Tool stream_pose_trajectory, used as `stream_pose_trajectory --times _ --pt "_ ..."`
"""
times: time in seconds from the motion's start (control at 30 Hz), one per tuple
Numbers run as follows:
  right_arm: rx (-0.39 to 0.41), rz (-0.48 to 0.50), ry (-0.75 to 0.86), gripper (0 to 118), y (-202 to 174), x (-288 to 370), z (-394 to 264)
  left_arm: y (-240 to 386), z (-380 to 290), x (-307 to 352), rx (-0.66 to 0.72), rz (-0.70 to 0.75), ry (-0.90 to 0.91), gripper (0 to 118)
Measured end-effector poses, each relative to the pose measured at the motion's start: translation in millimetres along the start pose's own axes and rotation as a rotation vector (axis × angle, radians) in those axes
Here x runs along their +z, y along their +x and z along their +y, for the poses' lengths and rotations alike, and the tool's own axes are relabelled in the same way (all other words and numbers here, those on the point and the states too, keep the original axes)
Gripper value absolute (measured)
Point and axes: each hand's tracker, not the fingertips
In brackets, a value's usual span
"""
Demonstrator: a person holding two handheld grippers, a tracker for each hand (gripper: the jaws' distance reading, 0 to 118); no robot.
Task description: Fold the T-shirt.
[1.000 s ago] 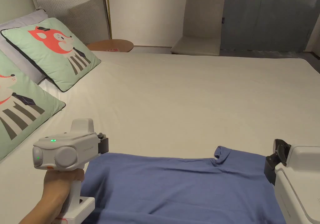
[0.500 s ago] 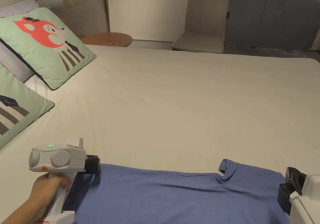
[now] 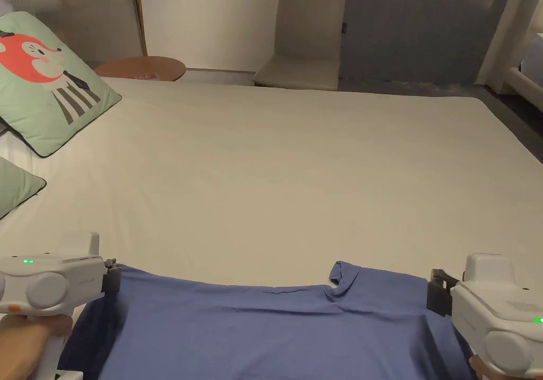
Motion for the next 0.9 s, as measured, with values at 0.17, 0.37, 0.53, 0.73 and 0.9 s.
stream_pose_trajectory --times 0.17,0.37,0.53,0.73,0.9 --pt "-0.052 0.018 -0.198 100 23.4 -59.9 9.2 -0.9 2.6 24.1 0.012 -0.044 0.042 3" --pt "-0.041 0.058 -0.321 83 9.9 -92.3 0.6 -3.5 1.6 30.3 0.012 -0.046 0.047 3" --pt "-0.022 0.065 -0.36 31 -0.2 -94.0 -7.6 -5.5 -4.1 33.6 0.024 -0.036 0.043 3" --pt "0.02 0.066 -0.237 3 0.7 -50.7 0.9 -6.3 -14.9 46.3 0.042 -0.023 0.049 3" --pt "-0.022 0.116 -0.086 3 14.4 24.6 10.5 -12.1 -28.0 72.9 0.065 -0.008 0.073 3"
